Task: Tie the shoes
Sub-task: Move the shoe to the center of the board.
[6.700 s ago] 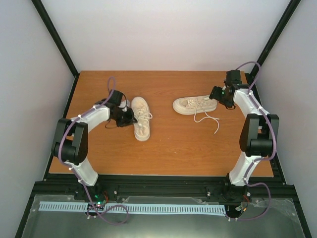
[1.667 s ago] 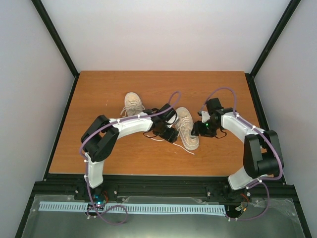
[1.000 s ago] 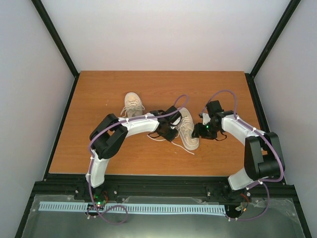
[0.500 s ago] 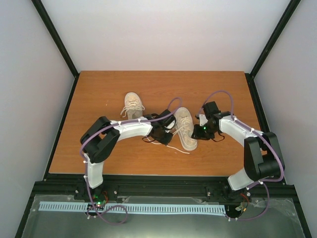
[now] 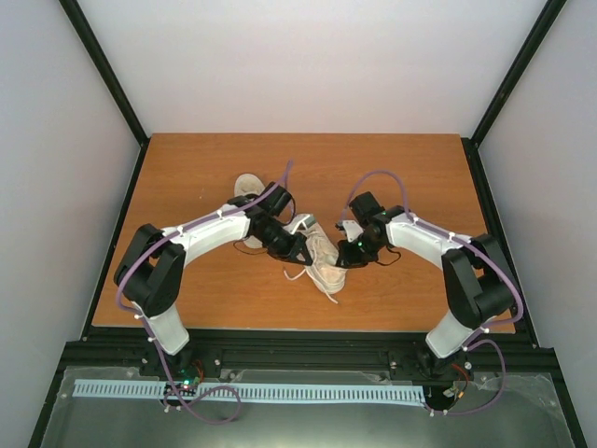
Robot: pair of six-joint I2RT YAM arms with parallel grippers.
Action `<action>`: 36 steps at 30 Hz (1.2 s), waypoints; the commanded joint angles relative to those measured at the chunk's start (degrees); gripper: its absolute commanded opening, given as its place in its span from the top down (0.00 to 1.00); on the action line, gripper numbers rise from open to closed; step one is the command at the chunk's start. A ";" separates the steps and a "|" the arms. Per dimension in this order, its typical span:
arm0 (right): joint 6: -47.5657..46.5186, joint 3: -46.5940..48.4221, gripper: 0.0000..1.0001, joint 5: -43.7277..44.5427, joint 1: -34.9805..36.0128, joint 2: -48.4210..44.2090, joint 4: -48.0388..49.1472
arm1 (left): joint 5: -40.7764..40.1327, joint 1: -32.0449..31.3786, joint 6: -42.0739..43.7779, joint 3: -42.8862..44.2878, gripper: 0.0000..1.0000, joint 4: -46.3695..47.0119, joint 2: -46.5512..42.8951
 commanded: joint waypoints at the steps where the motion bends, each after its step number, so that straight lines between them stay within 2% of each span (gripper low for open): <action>1: -0.39 4.14 0.70 -2.32 1.18 0.07 -0.21 | 8.02 1.30 -0.78 2.18 0.99 -4.58 -0.69; 2: -0.87 4.96 0.58 -1.64 1.10 -0.66 -1.08 | 7.77 1.64 -1.96 2.65 0.99 -4.62 -0.83; 4: -2.03 6.55 0.42 0.66 1.03 -2.72 -3.33 | 7.41 2.60 -4.22 3.33 0.99 -4.39 -0.90; 7: -3.73 8.57 0.31 1.04 0.89 -6.12 -5.50 | 6.44 3.23 -7.37 3.86 0.99 -4.63 -0.68; 10: -2.78 8.95 0.25 -6.28 0.92 -8.36 -3.43 | 5.55 3.25 -9.52 3.21 0.99 -4.10 -1.32; 14: 0.95 9.26 0.30 -16.81 0.97 -5.65 0.12 | 4.65 3.25 -11.40 1.47 0.99 -2.53 -3.30; 18: 4.29 11.06 0.33 -19.88 0.93 -3.16 2.17 | 4.45 3.25 -12.20 0.47 0.99 -2.00 -4.03; 22: 9.44 10.54 0.44 -20.80 1.01 -0.17 4.22 | 4.67 3.25 -12.82 -0.36 0.99 -0.99 -4.52; 29: 11.70 8.73 0.47 -21.50 1.01 1.52 7.71 | 5.04 3.27 -12.79 -0.95 0.99 -0.54 -4.89; 36: 11.05 8.83 0.56 -23.85 1.83 4.36 8.46 | 4.41 3.25 -13.12 -1.14 0.99 -0.20 -5.43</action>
